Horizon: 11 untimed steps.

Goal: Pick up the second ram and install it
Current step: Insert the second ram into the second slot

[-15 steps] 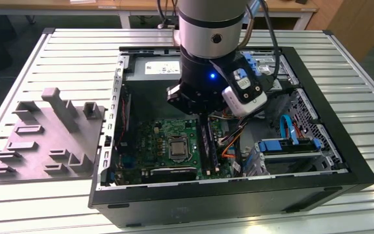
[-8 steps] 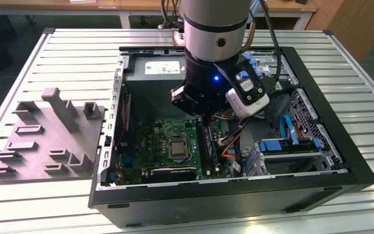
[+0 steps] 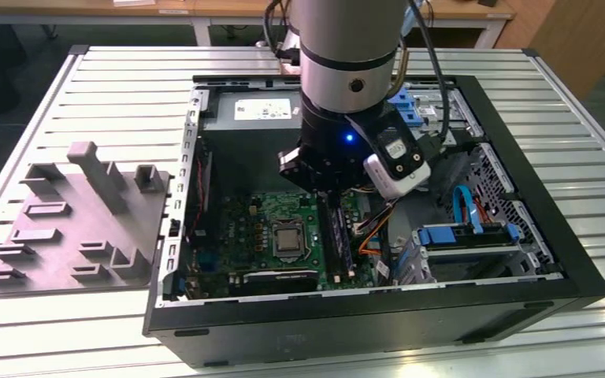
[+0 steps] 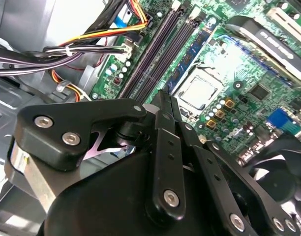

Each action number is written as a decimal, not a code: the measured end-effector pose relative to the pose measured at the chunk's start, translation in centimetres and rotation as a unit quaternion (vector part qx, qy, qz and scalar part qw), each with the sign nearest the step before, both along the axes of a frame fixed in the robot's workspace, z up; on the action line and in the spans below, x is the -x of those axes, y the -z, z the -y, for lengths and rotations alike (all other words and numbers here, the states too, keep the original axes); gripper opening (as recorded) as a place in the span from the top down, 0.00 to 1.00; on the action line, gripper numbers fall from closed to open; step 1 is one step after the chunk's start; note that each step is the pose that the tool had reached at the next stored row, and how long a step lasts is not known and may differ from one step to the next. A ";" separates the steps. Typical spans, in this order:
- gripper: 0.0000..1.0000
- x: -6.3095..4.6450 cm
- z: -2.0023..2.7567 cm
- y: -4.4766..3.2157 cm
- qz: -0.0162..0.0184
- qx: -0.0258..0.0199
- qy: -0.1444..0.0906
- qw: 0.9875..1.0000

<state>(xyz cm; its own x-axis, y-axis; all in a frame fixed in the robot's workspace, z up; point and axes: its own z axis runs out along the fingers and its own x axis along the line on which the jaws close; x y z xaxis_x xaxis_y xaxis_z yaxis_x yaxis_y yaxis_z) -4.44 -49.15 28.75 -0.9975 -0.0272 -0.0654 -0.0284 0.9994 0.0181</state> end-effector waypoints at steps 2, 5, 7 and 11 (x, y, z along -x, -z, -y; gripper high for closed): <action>0.89 -0.1 -0.13 0.33 0.000 0.000 0.000 1.000; 0.89 -0.3 -0.33 0.72 0.000 0.000 0.000 1.000; 0.89 -0.5 -0.43 1.00 0.000 0.000 0.000 1.000; 0.89 -0.7 -0.60 1.71 0.000 0.000 0.000 1.000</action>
